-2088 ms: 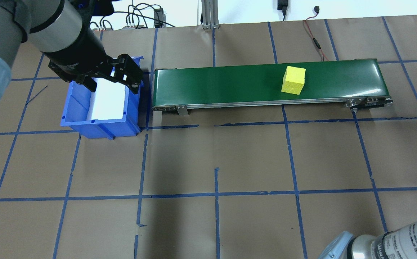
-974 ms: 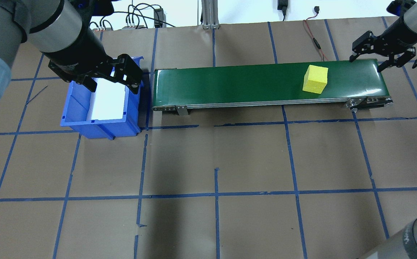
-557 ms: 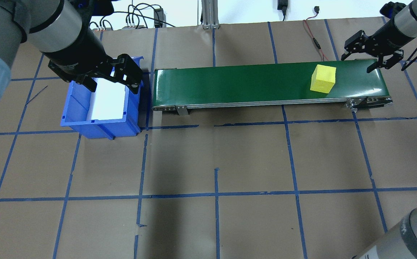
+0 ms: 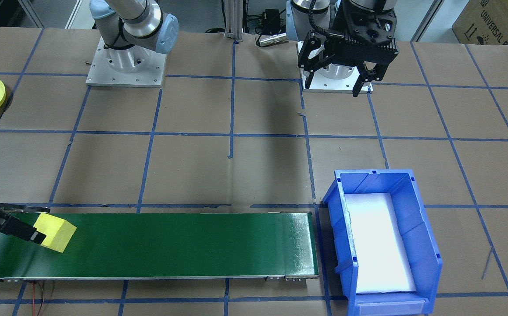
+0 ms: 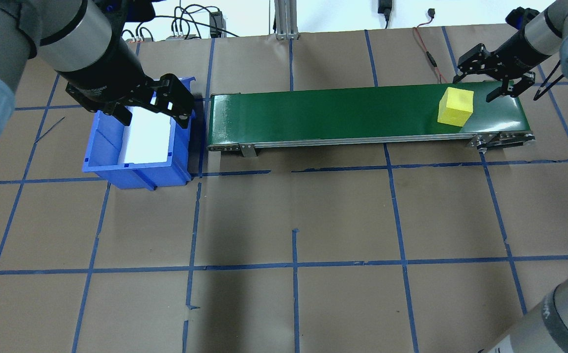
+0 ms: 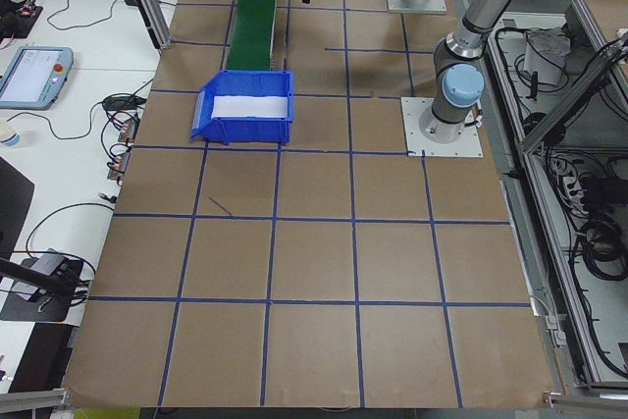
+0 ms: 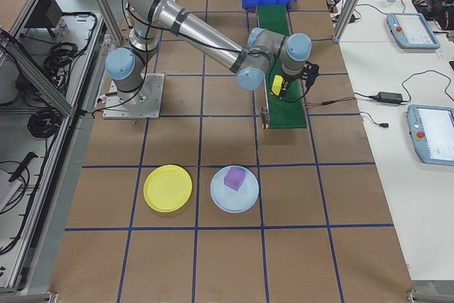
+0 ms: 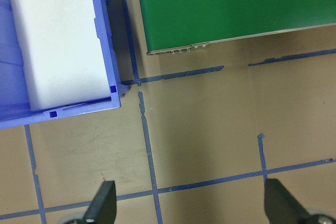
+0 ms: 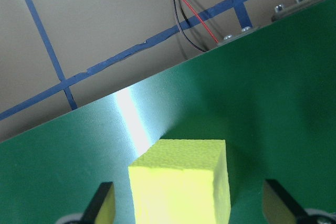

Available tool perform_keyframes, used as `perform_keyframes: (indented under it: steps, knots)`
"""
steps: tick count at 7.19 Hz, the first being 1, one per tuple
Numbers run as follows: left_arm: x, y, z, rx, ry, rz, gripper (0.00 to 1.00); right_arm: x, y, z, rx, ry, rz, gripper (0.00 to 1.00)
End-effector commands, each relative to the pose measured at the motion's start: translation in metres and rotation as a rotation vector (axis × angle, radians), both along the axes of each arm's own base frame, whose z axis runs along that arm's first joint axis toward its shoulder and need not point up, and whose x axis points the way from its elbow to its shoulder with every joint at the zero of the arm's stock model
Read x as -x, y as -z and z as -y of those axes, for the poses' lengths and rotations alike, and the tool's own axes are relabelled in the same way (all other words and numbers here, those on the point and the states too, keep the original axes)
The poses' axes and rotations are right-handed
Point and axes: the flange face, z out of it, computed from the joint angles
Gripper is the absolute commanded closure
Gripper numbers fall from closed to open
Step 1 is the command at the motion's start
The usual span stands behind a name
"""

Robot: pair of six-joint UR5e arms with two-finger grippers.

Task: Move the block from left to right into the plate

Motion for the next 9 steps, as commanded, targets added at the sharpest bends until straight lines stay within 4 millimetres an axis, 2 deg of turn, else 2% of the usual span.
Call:
perform_keyframes:
  steps: [1, 3, 4, 5, 6, 8, 9]
  knots:
    - [0.0, 0.0, 0.0, 0.0, 0.002, 0.0, 0.0, -0.001, 0.023, 0.001, -0.034, -0.003, 0.016, 0.0]
    - [0.0, 0.0, 0.0, -0.002, 0.0, 0.0, 0.0, 0.0, 0.035, -0.001, -0.035, -0.027, -0.003, 0.0]
    - [0.0, 0.0, 0.0, 0.0, 0.0, 0.0, 0.0, 0.006, 0.046, -0.006, -0.047, -0.053, -0.07, 0.07]
    - [0.0, 0.0, 0.0, 0.0, 0.0, 0.0, 0.0, 0.009, 0.043, -0.008, -0.056, -0.062, -0.115, 0.42]
    - [0.0, 0.0, 0.0, 0.0, 0.0, 0.0, 0.0, 0.011, 0.038, -0.009, -0.056, -0.076, -0.138, 0.69]
    - [0.0, 0.0, 0.0, -0.001, 0.002, 0.0, 0.0, 0.015, 0.019, -0.009, -0.031, -0.093, -0.173, 0.76]
    - [0.0, 0.0, 0.0, -0.002, 0.0, 0.0, 0.0, 0.029, 0.017, -0.016, -0.035, -0.272, -0.277, 0.84]
